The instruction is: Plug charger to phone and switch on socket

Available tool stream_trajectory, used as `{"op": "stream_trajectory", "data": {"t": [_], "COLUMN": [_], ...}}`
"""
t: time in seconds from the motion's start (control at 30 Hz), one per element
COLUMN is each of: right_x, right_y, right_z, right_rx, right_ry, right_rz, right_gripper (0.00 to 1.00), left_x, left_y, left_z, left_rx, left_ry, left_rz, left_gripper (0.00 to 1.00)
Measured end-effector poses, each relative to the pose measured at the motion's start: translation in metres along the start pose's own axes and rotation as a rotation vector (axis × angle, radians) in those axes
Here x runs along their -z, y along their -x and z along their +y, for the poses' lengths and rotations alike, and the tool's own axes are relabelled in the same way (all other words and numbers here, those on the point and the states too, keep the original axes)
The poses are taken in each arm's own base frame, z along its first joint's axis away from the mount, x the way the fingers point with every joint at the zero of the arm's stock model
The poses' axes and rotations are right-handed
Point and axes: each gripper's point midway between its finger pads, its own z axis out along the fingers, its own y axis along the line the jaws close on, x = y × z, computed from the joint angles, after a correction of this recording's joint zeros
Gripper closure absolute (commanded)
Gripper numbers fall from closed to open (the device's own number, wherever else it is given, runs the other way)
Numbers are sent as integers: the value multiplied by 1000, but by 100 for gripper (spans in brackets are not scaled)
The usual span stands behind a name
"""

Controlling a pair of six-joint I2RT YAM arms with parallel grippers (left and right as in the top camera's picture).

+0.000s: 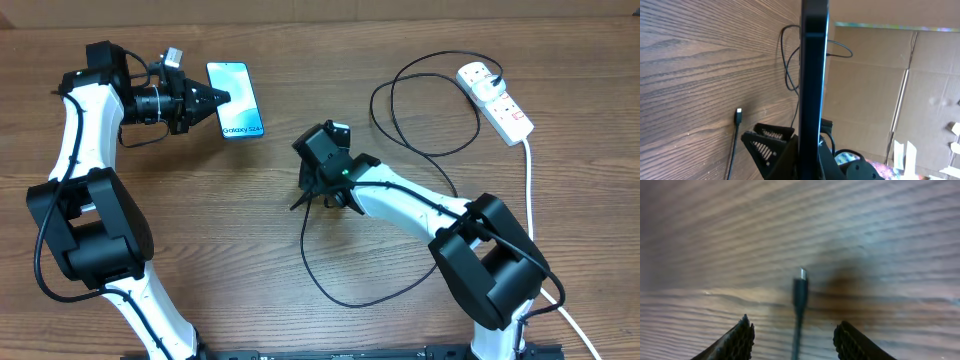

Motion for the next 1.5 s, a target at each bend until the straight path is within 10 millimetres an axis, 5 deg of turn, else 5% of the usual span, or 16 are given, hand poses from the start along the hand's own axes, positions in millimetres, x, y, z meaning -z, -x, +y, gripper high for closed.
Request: {"op": "stream_trajectory", "data": {"t": [0.4, 0.83, 1.5], "right_x": [29, -24, -32], "right_y": [27, -8, 8], "right_z": [32, 20, 2], "right_rx": [46, 41, 125], "right_ry": [-8, -47, -111], "right_rz": [92, 228, 191], "right_gripper": [48, 48, 56], "left_x": [0, 9, 15], "left_y": [0, 4, 5], "left_z": [2, 6, 9], "left_rx": [3, 12, 28], "left_ry": [10, 13, 14], "left_rz": [-1, -22, -33], "left_gripper": [96, 96, 96]}}
